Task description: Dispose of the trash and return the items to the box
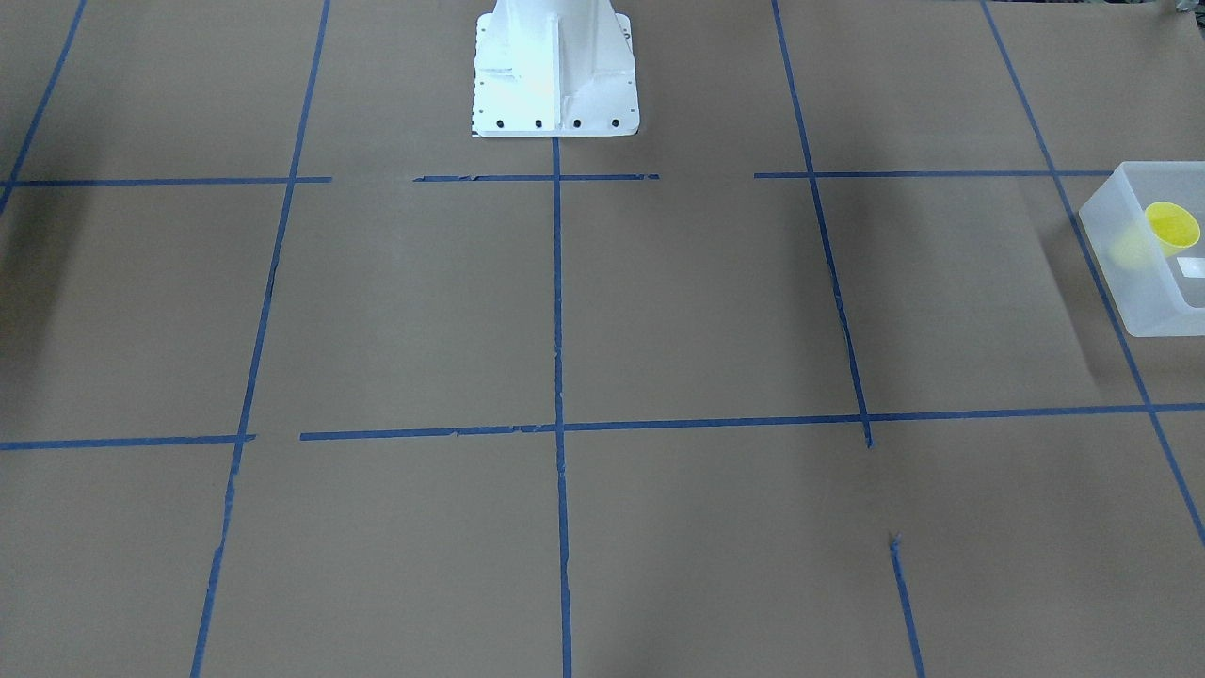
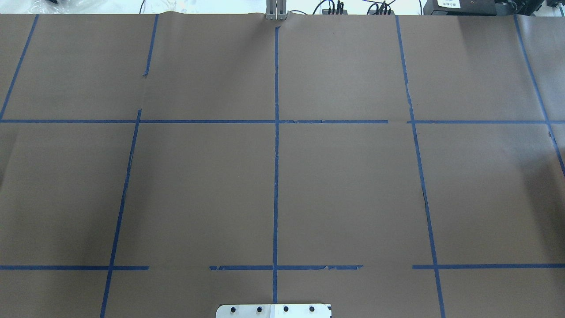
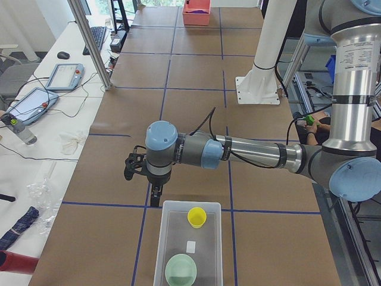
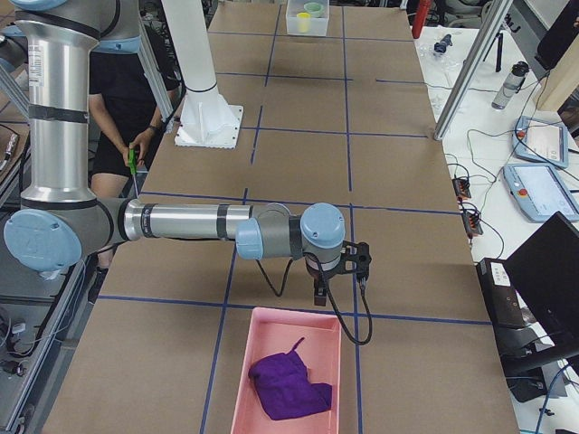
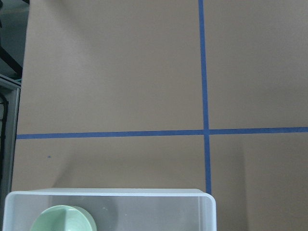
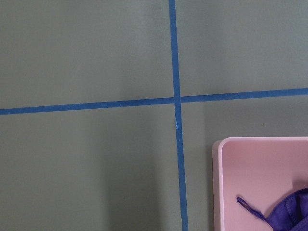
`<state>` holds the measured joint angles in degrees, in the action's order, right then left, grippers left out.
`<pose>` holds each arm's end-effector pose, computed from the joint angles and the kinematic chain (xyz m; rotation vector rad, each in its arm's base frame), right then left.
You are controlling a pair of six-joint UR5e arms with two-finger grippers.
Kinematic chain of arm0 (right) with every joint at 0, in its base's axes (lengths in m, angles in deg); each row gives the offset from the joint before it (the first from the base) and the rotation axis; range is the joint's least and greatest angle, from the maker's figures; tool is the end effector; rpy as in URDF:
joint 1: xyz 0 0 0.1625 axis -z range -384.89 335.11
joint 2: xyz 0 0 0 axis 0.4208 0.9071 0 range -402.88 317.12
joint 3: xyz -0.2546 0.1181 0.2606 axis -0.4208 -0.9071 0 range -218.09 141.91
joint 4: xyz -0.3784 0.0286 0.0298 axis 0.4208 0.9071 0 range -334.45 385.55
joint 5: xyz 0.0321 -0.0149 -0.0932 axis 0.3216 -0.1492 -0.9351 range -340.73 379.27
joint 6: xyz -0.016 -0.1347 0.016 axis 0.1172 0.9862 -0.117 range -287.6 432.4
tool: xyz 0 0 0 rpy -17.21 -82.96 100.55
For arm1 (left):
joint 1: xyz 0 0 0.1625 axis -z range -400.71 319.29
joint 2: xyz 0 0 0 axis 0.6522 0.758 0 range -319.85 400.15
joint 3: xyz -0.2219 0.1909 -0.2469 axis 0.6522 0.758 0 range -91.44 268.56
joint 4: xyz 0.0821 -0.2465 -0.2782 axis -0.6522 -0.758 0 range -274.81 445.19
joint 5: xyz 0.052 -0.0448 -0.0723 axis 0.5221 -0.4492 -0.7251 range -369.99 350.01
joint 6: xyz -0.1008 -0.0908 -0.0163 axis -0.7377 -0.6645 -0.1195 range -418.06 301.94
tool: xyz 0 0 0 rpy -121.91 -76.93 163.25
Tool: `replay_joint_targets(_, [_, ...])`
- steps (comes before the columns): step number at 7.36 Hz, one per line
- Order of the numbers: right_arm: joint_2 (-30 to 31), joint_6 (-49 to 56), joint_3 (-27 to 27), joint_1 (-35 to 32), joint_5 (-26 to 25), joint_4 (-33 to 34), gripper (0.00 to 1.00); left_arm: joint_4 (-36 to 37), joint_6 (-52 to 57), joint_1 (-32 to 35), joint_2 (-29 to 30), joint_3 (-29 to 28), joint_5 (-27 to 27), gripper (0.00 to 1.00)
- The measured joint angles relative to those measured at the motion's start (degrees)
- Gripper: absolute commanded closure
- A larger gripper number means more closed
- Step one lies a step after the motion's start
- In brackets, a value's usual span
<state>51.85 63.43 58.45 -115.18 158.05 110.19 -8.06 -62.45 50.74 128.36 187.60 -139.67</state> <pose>0.0328 -0.4348 0.6098 0.0529 -0.8568 0.0984 -0.0577 -0.4576 0.5855 0.1579 0.6947 -0.0342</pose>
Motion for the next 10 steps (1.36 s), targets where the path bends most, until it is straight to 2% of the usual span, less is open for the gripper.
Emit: replay_joint_targets(10, [-0.6, 0.2, -1.1, 0.2, -0.2, 0.1, 0.00, 3.1, -0.2, -1.1, -0.5, -1.1, -0.2, 0.00])
